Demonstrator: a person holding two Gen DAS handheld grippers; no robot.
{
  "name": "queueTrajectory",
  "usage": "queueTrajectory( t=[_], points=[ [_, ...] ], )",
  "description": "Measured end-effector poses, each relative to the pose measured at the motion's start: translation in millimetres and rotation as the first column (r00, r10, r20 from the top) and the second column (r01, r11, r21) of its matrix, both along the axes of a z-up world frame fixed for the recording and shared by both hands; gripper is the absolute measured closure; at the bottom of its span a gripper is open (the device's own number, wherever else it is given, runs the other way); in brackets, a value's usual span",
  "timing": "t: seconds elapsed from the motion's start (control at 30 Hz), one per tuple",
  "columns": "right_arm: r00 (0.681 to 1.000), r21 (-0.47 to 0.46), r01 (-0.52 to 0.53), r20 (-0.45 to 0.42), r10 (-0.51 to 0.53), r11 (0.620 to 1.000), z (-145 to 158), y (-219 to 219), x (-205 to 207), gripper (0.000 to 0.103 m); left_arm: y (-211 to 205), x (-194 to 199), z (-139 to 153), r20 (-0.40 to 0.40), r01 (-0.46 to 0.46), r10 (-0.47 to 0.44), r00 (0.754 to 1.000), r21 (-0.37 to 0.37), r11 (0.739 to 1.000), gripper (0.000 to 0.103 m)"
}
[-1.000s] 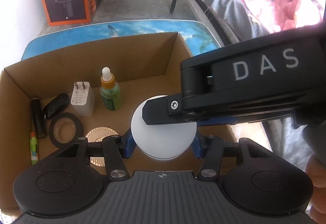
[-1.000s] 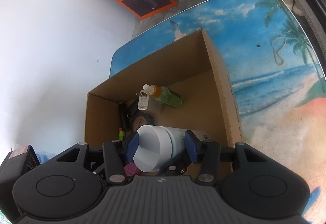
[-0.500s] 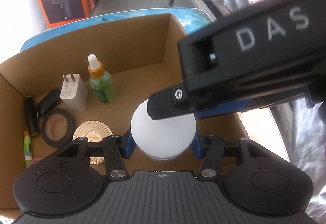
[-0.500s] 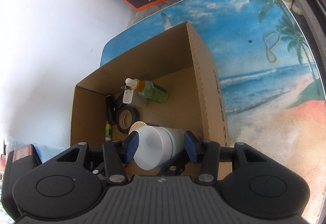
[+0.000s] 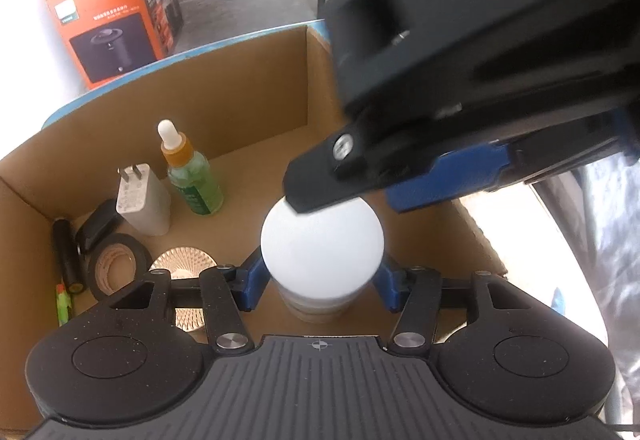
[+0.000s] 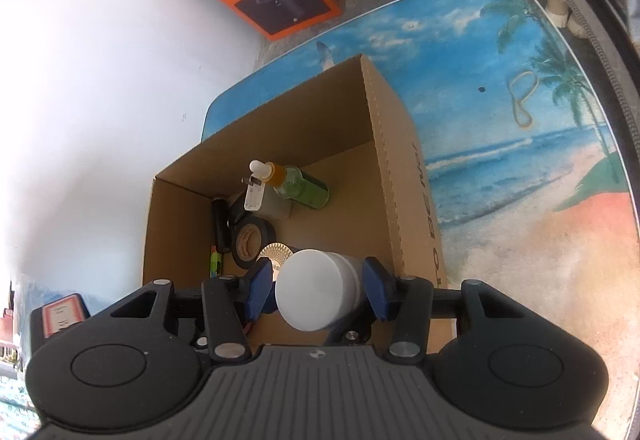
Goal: Organize rigid objects
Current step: 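Lift the white jar, carry it into the box and open the right gripper, then withdraw the open right gripper up away from the box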
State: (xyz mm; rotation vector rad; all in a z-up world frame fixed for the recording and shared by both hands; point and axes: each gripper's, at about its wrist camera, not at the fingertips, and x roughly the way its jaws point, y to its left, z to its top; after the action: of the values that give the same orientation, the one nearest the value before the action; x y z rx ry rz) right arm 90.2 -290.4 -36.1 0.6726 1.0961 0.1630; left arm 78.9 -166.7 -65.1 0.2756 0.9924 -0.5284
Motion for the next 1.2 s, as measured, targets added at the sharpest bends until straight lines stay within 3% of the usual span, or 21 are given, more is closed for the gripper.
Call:
queueTrajectory(
  t=[0.1,0.3,0.43,0.53,0.6,0.63,0.73,0.9,1.07,1.13,1.2],
  points=[
    [0.998,0.015,0.056,0.015,-0.056,0.998,7.1,-3.0,-11.4,0.050,4.5,-1.4,7.4,-0.003,0.010,-0.010,1.000,-0.009,1.000,0.032],
    [0.982,0.004,0.167,0.088,-0.166,0.986,36.6,-2.4,-41.7,0.048,28.3,-13.3,35.2,0.047,0.011,-0.009,0.999,-0.042,0.999,0.024],
    [0.963,-0.053,0.225,0.162,-0.214,0.973,63.7,4.2,-65.2,0.037,51.6,-25.8,63.1,0.051,0.004,0.001,0.999,-0.091,0.996,0.017],
    [0.948,-0.134,0.259,0.225,-0.225,0.956,86.5,15.9,-83.5,0.023,71.3,-37.0,86.9,0.078,-0.008,0.018,0.997,-0.135,0.991,0.001],
    [0.938,-0.186,0.279,0.263,-0.225,0.942,101.1,24.8,-95.0,0.014,83.2,-46.1,102.7,0.111,-0.027,0.045,0.993,-0.160,0.987,0.000],
    [0.933,-0.212,0.287,0.280,-0.224,0.934,107.5,28.9,-100.5,0.004,87.0,-49.0,108.3,0.117,-0.037,0.056,0.992,-0.159,0.987,0.000],
    [0.918,-0.275,0.312,0.336,-0.213,0.910,125.0,42.0,-116.1,0.000,93.6,-55.9,123.6,0.119,-0.089,0.102,0.988,-0.113,0.990,0.000],
    [0.879,-0.392,0.388,0.428,-0.208,0.834,146.8,61.8,-138.9,0.000,106.0,-68.8,144.3,0.198,-0.193,0.195,0.961,-0.033,0.981,0.000],
    [0.820,-0.552,0.491,0.553,-0.146,0.674,162.2,86.5,-156.1,0.000,114.3,-73.2,146.5,0.201,-0.175,0.170,0.965,0.008,0.985,0.000],
    [0.835,-0.599,0.471,0.540,-0.107,0.648,161.8,91.9,-153.9,0.000,118.4,-71.3,140.7,0.187,-0.202,0.196,0.963,0.015,0.979,0.000],
    [0.870,-0.622,0.403,0.489,-0.069,0.671,157.8,94.4,-148.0,0.000,122.4,-69.1,136.2,0.167,-0.238,0.232,0.958,0.019,0.971,0.000]
  ],
)
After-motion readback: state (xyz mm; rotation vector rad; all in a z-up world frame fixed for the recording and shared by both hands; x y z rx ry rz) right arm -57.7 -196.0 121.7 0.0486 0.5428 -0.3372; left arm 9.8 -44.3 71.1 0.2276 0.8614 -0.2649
